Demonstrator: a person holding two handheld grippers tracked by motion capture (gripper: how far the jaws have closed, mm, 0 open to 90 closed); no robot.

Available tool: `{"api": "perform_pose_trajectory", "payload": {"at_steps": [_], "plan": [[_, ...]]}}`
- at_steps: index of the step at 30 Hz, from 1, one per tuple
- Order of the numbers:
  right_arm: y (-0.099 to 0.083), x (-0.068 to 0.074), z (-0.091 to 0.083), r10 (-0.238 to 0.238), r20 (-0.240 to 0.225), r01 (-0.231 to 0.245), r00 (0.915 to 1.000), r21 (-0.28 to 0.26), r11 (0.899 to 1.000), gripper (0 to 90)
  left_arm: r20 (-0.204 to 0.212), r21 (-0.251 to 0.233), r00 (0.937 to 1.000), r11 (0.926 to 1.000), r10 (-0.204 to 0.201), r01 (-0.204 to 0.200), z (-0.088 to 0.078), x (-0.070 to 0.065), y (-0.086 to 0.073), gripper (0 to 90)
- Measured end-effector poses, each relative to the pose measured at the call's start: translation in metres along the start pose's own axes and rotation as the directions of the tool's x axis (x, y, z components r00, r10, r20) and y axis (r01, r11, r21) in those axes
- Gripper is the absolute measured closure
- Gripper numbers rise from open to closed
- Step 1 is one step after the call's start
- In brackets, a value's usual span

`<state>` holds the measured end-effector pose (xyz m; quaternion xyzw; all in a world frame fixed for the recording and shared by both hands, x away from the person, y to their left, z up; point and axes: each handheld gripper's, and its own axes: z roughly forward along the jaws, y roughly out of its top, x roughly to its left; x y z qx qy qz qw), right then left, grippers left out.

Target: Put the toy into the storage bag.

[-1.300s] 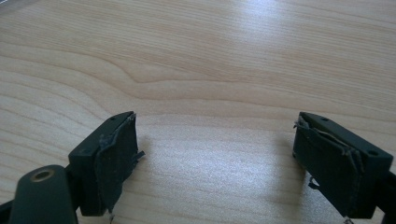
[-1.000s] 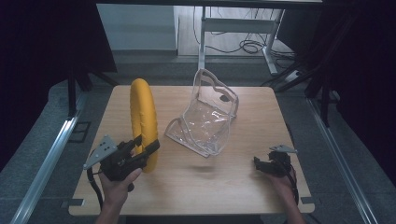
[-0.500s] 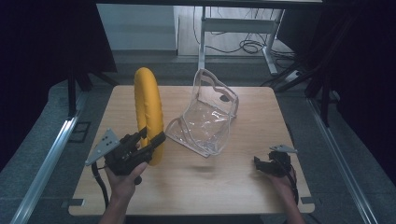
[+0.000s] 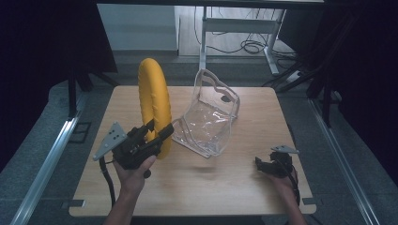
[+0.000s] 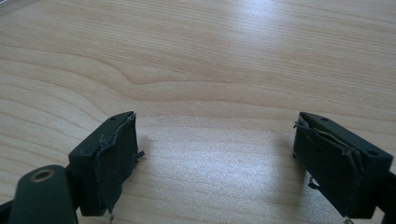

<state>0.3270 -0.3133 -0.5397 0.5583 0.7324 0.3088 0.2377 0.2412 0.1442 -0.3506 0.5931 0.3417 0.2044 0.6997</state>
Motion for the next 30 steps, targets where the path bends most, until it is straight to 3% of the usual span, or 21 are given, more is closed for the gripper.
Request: {"api": "perform_pose_trajectory", "payload": {"at_steps": [25, 30], "plan": [[0.000, 0.000, 0.000, 0.004, 0.002, -0.004, 1.0000, -0.001, 1.000, 14.4, 0.002, -0.075, 0.9963, 0.9935, 0.086, -0.086, 0.050, -0.036, 0.015, 49.5], [0.000, 0.000, 0.000, 0.004, 0.003, -0.004, 1.0000, -0.001, 1.000, 14.4, 0.008, -0.083, 0.9960, 0.9927, 0.089, -0.088, 0.057, -0.042, 0.017, 49.5]]}}
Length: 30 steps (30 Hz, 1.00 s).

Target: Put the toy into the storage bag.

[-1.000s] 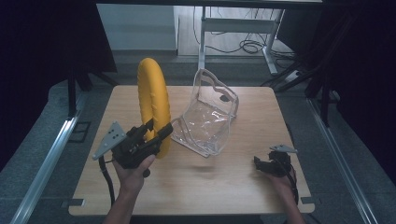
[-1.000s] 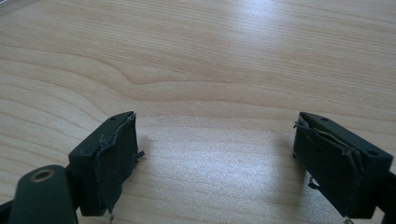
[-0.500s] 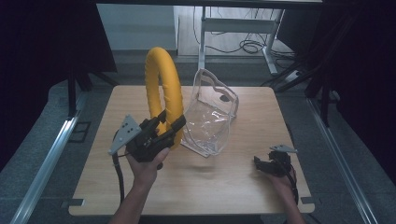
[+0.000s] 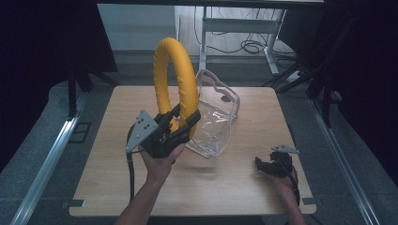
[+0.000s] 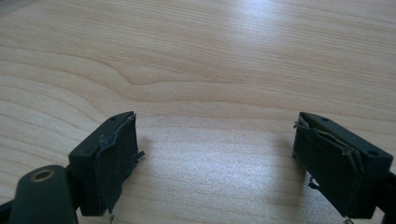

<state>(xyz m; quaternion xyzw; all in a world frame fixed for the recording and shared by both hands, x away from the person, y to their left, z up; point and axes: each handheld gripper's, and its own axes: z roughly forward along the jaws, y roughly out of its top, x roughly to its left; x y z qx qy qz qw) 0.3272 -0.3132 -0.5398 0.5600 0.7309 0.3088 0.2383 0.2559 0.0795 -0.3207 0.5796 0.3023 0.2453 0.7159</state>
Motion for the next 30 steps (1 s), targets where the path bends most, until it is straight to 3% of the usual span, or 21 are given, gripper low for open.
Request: {"api": "perform_pose_trajectory", "payload": {"at_steps": [13, 30], "plan": [[0.000, 0.000, 0.000, 0.001, 0.001, -0.001, 1.0000, 0.000, 1.000, 14.4, 0.002, -0.017, 1.0000, 0.9999, 0.001, -0.001, 0.019, -0.008, 0.002, 49.5], [0.000, 0.000, 0.000, -0.003, 0.001, 0.003, 1.0000, -0.002, 1.000, 14.4, -0.008, -0.040, 0.9991, 0.9983, 0.041, -0.041, 0.023, -0.017, 0.009, 49.5]]}}
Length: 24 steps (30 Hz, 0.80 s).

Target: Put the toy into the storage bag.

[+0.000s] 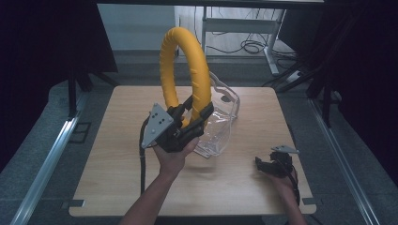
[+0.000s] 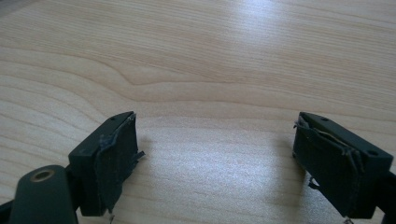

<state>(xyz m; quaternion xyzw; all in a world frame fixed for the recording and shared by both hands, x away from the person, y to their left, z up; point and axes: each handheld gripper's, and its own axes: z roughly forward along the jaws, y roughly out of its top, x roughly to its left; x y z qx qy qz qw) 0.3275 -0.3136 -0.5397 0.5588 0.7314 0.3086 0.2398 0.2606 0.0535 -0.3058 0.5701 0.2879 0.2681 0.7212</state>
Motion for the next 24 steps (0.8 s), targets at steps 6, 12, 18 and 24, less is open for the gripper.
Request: {"api": "perform_pose_trajectory", "payload": {"at_steps": [6, 12, 18, 24], "plan": [[0.000, 0.000, 0.000, 0.003, -0.001, -0.003, 1.0000, 0.002, 1.000, 14.4, 0.005, 0.001, 1.0000, 1.0000, 0.001, -0.001, 0.002, -0.002, 0.001, 49.5], [0.000, 0.000, 0.000, 0.003, 0.000, -0.003, 1.0000, 0.001, 1.000, 14.4, 0.012, -0.003, 0.9999, 1.0000, 0.004, -0.004, 0.005, -0.004, 0.003, 49.5], [0.000, 0.000, 0.000, 0.003, -0.001, -0.003, 1.0000, -0.001, 1.000, 14.4, 0.019, -0.005, 0.9998, 1.0000, 0.008, -0.008, 0.009, -0.009, 0.005, 49.4], [0.000, 0.000, 0.000, 0.001, -0.002, -0.001, 1.0000, 0.000, 1.000, 14.4, 0.033, -0.004, 0.9993, 0.9998, 0.017, -0.017, 0.014, -0.014, 0.006, 49.4]]}}
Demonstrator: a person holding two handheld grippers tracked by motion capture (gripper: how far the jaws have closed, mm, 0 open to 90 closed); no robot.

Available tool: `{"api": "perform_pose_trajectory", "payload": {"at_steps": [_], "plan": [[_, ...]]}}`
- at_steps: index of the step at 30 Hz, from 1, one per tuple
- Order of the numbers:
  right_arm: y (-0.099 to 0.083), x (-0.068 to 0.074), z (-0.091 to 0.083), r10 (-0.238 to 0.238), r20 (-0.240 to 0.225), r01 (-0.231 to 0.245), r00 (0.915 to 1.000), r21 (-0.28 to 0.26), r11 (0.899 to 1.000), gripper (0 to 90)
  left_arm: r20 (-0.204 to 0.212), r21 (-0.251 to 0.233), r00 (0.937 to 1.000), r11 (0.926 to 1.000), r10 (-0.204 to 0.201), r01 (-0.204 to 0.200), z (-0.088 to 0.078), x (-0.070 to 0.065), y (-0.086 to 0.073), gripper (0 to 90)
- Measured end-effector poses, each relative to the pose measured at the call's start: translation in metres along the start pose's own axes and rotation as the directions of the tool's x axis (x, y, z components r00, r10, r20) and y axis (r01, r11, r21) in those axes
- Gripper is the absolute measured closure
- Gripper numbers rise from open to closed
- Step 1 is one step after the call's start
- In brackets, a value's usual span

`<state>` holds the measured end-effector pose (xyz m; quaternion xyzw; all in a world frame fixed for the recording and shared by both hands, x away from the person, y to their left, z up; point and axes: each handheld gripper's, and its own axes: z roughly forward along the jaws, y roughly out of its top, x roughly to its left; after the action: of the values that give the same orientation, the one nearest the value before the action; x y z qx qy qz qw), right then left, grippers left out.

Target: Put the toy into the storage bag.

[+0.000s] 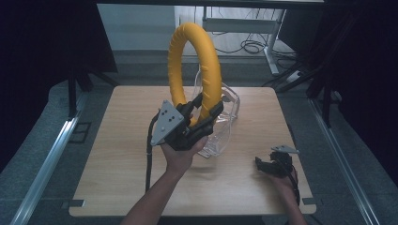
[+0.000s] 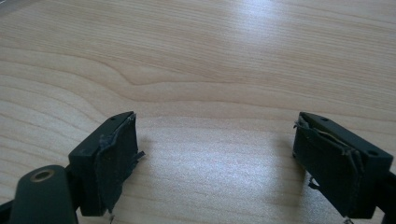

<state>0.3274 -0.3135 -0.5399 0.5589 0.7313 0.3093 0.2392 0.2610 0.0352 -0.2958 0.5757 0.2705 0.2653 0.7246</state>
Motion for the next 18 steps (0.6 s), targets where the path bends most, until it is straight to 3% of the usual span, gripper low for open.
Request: {"api": "perform_pose_trajectory", "payload": {"at_steps": [18], "plan": [[0.000, 0.000, 0.000, 0.002, -0.001, -0.002, 1.0000, 0.002, 1.000, 14.4, 0.038, 0.007, 0.9993, 1.0000, -0.002, 0.002, 0.020, -0.015, -0.003, 49.4]]}}
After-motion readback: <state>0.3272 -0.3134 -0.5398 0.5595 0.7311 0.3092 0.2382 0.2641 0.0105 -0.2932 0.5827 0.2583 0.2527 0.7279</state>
